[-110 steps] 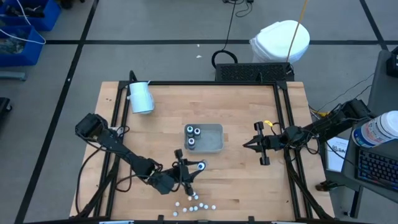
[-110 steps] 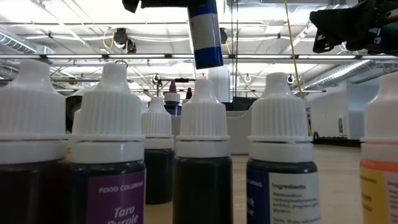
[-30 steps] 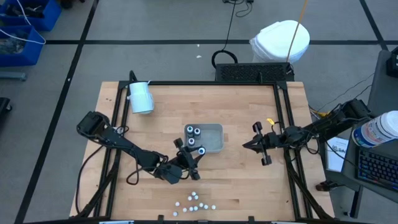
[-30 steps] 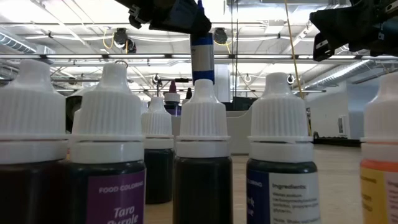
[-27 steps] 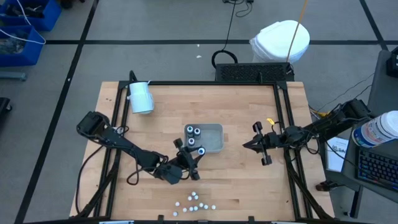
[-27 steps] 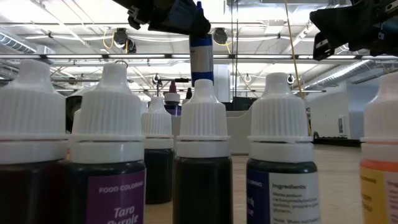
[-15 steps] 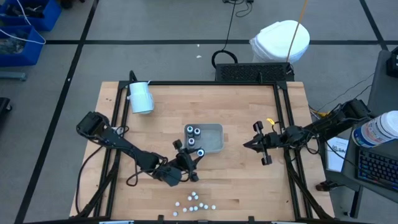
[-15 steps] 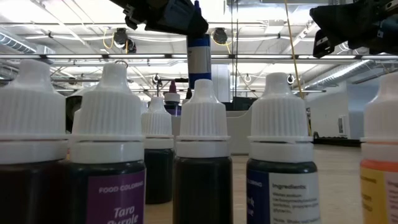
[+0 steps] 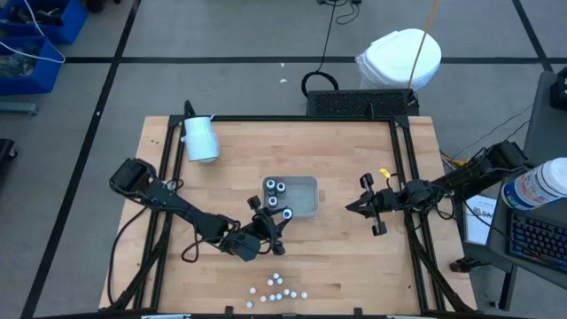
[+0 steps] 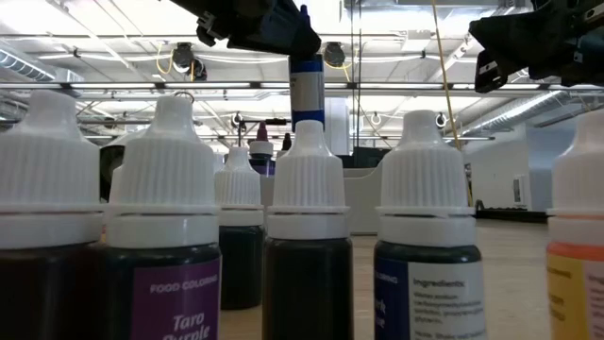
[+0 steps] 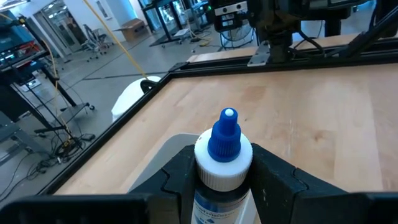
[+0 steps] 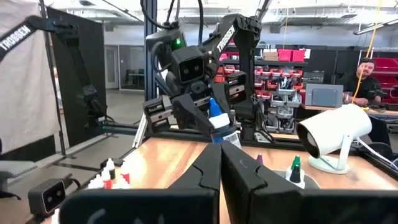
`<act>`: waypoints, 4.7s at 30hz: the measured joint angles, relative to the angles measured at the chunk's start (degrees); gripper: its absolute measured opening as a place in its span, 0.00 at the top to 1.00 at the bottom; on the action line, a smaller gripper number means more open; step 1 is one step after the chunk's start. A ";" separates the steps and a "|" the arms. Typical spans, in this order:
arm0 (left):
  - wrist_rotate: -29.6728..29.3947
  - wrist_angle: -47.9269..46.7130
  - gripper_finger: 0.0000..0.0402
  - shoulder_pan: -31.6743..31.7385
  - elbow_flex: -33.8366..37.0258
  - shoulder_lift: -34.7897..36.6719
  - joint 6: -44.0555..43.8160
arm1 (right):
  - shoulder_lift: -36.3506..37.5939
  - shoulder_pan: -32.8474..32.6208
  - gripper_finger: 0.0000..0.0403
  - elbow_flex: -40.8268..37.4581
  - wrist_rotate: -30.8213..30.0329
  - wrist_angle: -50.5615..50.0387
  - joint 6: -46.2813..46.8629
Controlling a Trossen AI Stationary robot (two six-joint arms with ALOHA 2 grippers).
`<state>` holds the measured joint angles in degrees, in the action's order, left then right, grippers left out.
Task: Pick & Place food coloring
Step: Put the large blue food coloring bottle into the gray bin
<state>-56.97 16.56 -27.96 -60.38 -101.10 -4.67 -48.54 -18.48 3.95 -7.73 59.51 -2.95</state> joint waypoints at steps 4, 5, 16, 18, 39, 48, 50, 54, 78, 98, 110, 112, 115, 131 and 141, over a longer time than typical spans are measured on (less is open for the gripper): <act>-0.02 0.22 0.68 0.20 0.00 0.00 -0.56 | -0.57 -0.02 1.00 0.00 -1.37 0.13 0.11; 0.00 0.32 0.68 0.26 0.00 0.00 -0.58 | -0.58 -0.02 1.00 0.00 -1.83 0.15 0.39; 0.09 -0.04 0.68 0.52 0.00 0.00 -0.70 | -0.63 -0.02 1.00 0.00 -2.93 -0.90 -0.40; 0.07 -0.02 0.68 0.54 0.00 0.00 -0.56 | -0.63 -0.02 1.00 0.00 -2.93 -1.55 -0.71; 0.05 -1.74 0.68 0.34 0.00 0.00 -1.53 | -0.63 -0.02 1.00 0.00 -2.75 -1.10 -0.71; -0.11 -2.16 0.68 0.63 1.31 0.02 -1.91 | -0.63 -0.02 1.00 0.00 -2.81 -1.10 -0.71; -0.07 -2.15 0.68 0.78 1.31 0.02 -1.89 | -0.63 -0.02 1.00 0.01 -2.98 -1.10 -0.71; 0.89 -2.47 0.68 0.96 1.31 0.02 -2.31 | -0.63 -0.02 1.00 0.00 -4.74 -1.14 -0.71; -2.86 -3.04 0.68 2.62 1.31 0.00 -7.56 | -0.60 0.00 1.00 0.00 -5.97 -1.10 0.54; 4.86 -9.08 0.68 5.13 1.31 -0.02 -8.55 | -0.62 0.00 1.00 0.02 -5.77 -1.10 0.75; 5.95 -9.09 0.68 5.11 1.31 -0.02 -9.24 | -0.63 0.00 1.00 0.00 -5.75 -1.10 0.78; 5.80 -9.07 0.68 5.02 1.31 -0.02 -10.86 | -0.61 0.00 1.00 0.00 -5.75 -1.10 0.80; 5.73 -9.07 0.68 4.79 1.31 -0.02 -11.53 | -0.63 0.00 1.00 0.00 -5.75 -1.10 0.80; 5.95 -8.96 0.68 4.75 1.28 -0.04 -11.58 | -0.63 0.00 1.00 0.00 -5.70 -2.21 2.31; 5.99 -8.77 0.68 5.45 1.14 -0.04 -10.64 | -0.62 0.00 1.00 0.00 -5.53 -2.81 2.28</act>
<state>-50.98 7.79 -22.52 -59.24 -101.14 -15.31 -49.16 -18.48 3.95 -13.26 56.70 -0.67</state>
